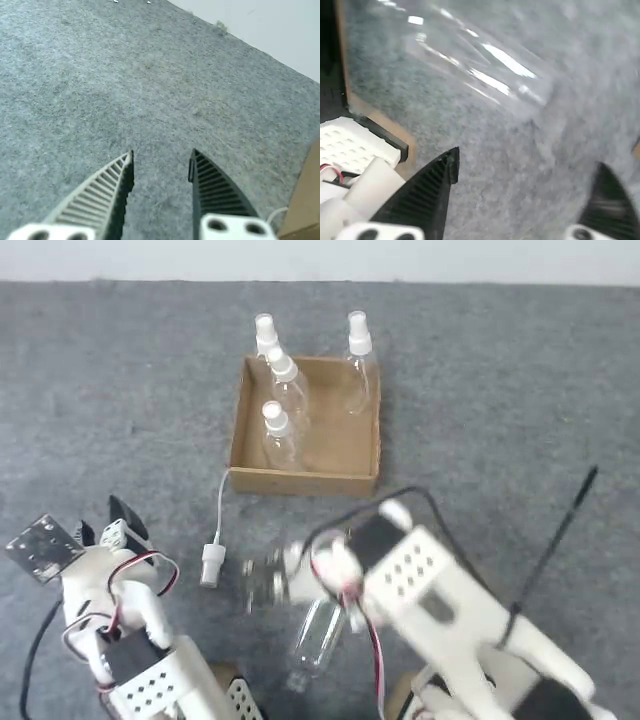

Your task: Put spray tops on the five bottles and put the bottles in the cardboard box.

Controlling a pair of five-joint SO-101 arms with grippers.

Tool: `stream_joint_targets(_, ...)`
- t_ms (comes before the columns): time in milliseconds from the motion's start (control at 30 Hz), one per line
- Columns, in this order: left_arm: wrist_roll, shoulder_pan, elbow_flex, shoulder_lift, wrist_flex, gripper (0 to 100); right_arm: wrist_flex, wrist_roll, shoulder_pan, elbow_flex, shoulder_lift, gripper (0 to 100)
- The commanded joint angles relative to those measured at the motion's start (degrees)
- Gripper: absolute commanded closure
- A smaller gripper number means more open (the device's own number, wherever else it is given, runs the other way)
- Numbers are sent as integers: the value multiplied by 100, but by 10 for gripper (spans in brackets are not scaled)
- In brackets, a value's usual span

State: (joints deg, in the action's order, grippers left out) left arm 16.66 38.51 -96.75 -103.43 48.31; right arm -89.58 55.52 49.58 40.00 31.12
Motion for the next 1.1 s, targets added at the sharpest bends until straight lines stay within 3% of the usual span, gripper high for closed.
stream_joint_targets(0, 35, -35, 57, -97, -202, 827, 453, 44, 664, 580, 1007, 597)
stream_joint_targets(233, 35, -35, 57, -97, -202, 827, 1165, 26, 892, 897, 857, 597)
stream_joint_targets(533, 35, -35, 57, -97, -202, 827, 2193, 9, 1103, 905, -690, 597)
stream_joint_targets(767, 35, -35, 57, -97, -202, 827, 2316, 44, 1112, 765, -1297, 598)
stream_joint_targets(1067, 35, -35, 57, -97, -202, 827, 2334, 62, 1103, 765, -1305, 821)
